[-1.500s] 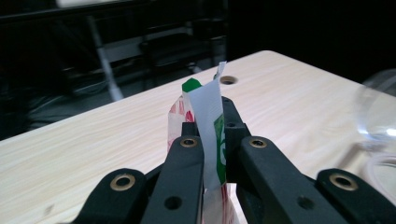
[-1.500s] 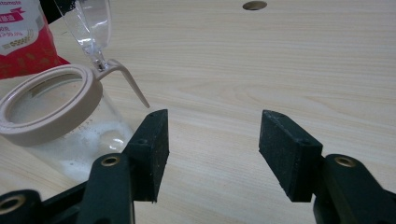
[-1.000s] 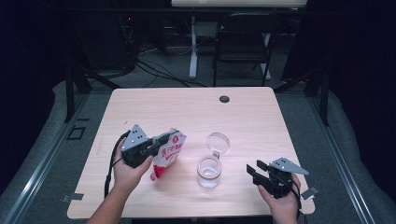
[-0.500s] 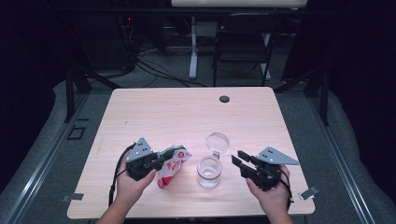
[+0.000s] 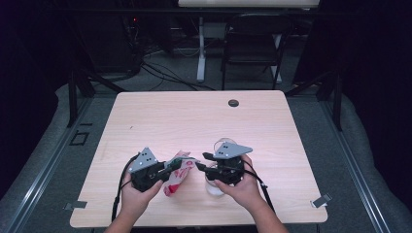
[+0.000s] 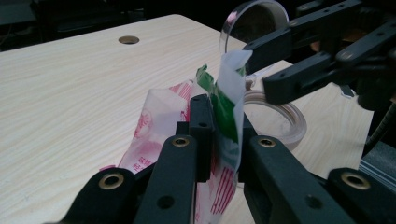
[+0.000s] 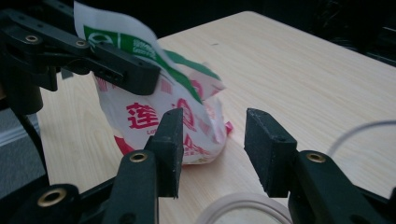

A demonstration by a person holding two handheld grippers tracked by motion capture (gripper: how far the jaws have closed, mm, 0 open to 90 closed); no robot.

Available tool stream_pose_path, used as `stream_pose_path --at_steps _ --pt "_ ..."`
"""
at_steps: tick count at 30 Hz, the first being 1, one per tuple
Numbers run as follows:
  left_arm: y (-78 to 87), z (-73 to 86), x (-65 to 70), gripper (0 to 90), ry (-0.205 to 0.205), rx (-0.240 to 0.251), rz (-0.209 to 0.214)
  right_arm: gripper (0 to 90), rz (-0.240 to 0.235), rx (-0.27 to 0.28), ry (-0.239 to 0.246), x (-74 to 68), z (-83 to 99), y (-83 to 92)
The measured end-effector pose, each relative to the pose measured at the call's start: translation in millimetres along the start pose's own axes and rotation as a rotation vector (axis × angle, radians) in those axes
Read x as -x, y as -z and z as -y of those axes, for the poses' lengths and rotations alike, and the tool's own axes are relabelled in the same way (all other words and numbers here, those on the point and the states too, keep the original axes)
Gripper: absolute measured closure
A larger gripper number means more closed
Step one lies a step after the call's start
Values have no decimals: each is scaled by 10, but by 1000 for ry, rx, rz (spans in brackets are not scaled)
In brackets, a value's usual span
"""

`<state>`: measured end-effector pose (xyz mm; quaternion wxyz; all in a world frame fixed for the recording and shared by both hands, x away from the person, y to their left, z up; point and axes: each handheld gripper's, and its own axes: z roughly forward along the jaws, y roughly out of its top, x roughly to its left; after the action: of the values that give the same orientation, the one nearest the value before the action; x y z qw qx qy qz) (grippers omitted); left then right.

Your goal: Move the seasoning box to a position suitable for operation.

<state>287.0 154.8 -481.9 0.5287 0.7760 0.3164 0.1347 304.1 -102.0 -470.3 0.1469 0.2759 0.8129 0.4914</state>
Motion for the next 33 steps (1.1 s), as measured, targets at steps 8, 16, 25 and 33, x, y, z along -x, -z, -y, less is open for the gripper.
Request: stream_pose_path --at_steps 8,16,25,33 --pt "-18 44 57 817 -6 -5 0 632 -33 -47 30 1 -1 -178" --pt "53 106 38 692 -13 16 -13 864 -51 -101 47 -7 14 -246" --pt "128 178 -49 520 11 42 -17 900 -63 -106 29 2 32 -237" --pt "26 321 -38 442 16 0 -58 900 -68 -102 21 5 30 -238"
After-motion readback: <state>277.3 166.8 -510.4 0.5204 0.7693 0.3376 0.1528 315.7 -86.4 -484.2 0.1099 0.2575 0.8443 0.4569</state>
